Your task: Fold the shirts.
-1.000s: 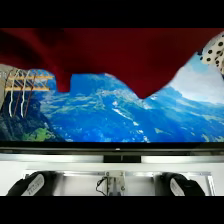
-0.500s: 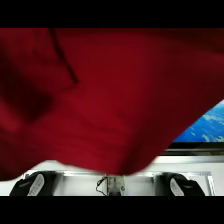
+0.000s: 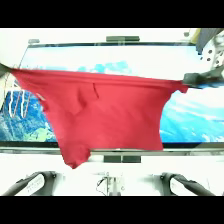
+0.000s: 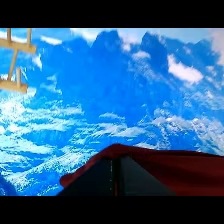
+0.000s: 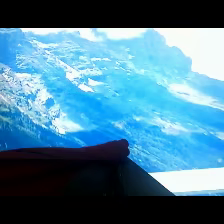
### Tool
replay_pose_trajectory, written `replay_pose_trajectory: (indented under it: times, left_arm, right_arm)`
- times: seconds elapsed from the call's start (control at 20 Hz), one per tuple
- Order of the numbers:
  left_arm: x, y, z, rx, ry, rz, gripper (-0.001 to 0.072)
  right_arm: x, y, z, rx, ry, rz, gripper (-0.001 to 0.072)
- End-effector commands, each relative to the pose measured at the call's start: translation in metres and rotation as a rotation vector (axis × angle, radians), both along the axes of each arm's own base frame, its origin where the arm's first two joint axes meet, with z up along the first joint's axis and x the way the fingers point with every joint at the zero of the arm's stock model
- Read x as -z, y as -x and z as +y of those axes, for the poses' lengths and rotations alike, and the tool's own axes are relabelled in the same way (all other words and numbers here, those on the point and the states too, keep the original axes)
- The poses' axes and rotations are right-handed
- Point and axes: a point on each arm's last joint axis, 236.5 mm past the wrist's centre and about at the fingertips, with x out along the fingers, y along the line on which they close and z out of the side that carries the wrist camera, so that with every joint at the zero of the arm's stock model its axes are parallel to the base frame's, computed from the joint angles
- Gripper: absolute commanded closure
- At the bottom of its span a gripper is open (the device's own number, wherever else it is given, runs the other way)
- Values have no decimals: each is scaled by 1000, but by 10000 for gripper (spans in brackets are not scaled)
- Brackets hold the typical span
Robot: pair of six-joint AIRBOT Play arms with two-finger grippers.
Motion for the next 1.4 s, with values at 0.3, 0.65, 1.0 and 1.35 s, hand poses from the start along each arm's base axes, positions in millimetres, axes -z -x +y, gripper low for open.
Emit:
replay_pose_trajectory:
  times: [0.3, 0.65, 1.0, 1.35]
  left_arm:
    - [197, -120, -27, -73, 233, 148, 673]
    - [230, -93, -54, 47, 269, 351, 145]
    - [257, 42, 30, 33, 252, 857, 265]
    - [322, 62, -53, 91, 475, 808, 265]
  right_arm:
    - [86, -117, 30, 197, -385, -207, 638]
    - [105, -90, 67, 146, -472, -29, 198]
    - [111, 63, -10, 144, -320, 476, 198]
    - [142, 87, 29, 126, -449, 563, 198]
